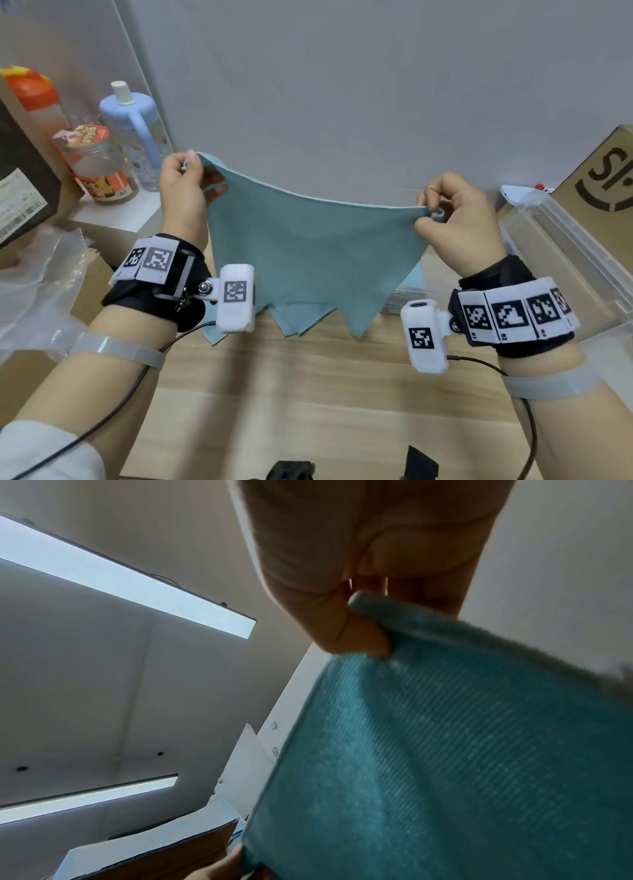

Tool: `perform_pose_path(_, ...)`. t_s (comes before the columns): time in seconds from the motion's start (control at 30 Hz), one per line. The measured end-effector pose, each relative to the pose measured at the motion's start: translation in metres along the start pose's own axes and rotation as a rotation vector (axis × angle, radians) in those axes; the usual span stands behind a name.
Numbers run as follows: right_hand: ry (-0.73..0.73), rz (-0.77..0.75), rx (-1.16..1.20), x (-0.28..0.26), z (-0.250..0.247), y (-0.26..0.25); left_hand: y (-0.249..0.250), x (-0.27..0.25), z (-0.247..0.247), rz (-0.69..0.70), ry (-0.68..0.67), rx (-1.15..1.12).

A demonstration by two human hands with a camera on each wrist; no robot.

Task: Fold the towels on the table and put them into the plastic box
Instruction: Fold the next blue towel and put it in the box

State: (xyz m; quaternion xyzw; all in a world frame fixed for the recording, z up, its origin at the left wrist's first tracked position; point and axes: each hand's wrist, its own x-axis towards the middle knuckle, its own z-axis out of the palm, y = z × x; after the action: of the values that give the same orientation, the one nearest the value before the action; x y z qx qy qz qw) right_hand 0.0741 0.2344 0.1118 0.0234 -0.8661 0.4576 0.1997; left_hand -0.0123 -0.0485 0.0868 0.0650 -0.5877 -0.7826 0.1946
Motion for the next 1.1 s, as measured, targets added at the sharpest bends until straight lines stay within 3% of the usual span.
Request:
perform_pose_path(0.2, 0.011, -0.029, -0.183, 0.006, -0.003, 0.005, 0.013, 0.001, 0.004, 0.02, 0.018, -0.148)
perform_pose_path(0.33, -0.053, 0.118, -0.339, 0.01, -0.002, 0.024, 0.012, 0.002, 0.005, -0.02, 0.051, -0.16)
perform_pose_path(0.43, -0.008, 0.125, -0.382, 0.01, -0.002, 0.03, 0.007, 0.003, -0.002, -0.016, 0.04, -0.049)
perform_pose_path(0.53, 0.079, 0.001, -0.346, 0.01, -0.002, 0.029, 0.007, 0.002, -0.003, -0.046, -0.021, 0.108)
perform_pose_path(0.67, 0.053, -0.235, -0.063, 0.012, 0.004, 0.008, 0.014, -0.011, 0.011, -0.072, -0.239, 0.184)
perform_pose_path(0.87, -0.121, -0.211, 0.145, 0.016, 0.029, -0.026, 0.022, -0.056, 0.053, -0.024, -0.74, 0.36)
perform_pose_path(0.97, -0.144, -0.204, 0.162, 0.016, 0.034, -0.028, 0.023, -0.073, 0.061, 0.018, -0.849, 0.406)
perform_pose_path(1.1, -0.111, -0.175, 0.121, 0.014, 0.033, -0.025, 0.023, -0.078, 0.061, 0.052, -0.877, 0.408)
